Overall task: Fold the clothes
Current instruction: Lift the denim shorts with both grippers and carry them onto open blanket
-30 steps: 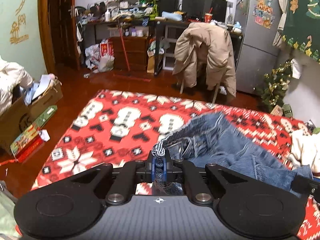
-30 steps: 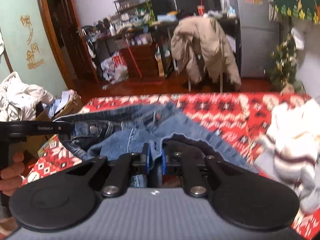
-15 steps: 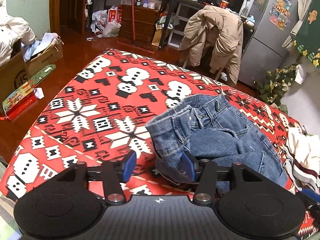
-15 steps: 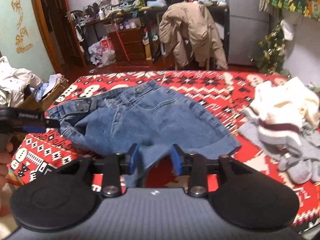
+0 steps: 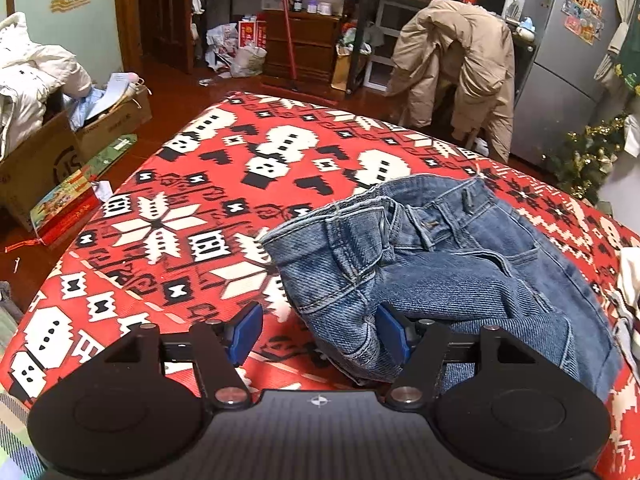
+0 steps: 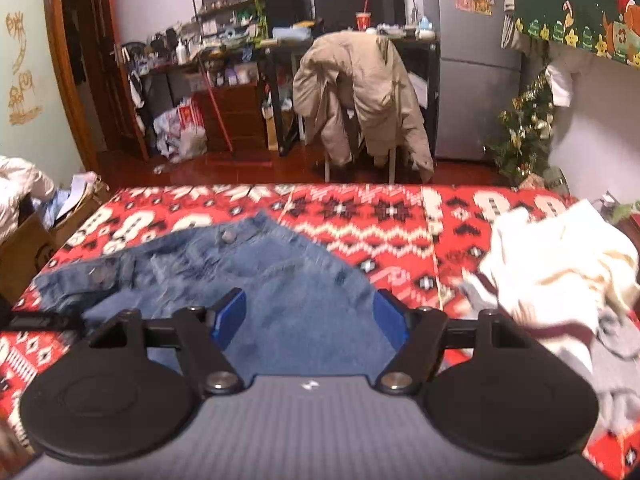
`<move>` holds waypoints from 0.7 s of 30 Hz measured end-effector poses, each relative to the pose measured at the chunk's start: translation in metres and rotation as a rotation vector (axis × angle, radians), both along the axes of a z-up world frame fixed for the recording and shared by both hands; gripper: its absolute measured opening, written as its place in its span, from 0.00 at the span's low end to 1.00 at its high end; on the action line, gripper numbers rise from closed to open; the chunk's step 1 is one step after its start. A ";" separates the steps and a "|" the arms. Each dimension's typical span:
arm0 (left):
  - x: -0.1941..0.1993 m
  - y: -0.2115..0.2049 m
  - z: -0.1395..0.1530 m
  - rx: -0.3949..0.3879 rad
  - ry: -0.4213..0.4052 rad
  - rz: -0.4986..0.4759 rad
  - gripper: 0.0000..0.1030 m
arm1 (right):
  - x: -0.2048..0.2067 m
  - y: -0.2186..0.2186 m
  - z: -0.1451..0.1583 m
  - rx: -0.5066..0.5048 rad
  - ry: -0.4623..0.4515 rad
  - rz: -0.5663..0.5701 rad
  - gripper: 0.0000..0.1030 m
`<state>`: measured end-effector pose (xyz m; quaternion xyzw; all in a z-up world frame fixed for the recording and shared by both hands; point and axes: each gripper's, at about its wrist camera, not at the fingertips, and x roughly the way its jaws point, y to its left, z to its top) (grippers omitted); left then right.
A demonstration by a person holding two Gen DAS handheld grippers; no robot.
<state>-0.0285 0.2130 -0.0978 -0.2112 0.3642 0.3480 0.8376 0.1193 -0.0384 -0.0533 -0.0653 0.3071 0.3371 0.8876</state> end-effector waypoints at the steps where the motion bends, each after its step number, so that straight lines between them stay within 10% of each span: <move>1: 0.000 0.000 -0.001 0.005 0.001 -0.001 0.60 | 0.010 0.005 -0.005 -0.017 -0.012 -0.006 0.72; 12: 0.014 -0.002 -0.005 0.031 -0.003 -0.041 0.35 | 0.084 0.023 -0.068 -0.108 -0.019 0.032 0.69; 16: 0.019 -0.006 -0.005 0.057 0.007 -0.069 0.19 | 0.096 0.026 -0.089 -0.153 0.025 0.042 0.30; 21: 0.015 0.004 0.001 0.065 -0.020 -0.065 0.11 | 0.103 0.020 -0.098 -0.115 0.103 0.051 0.11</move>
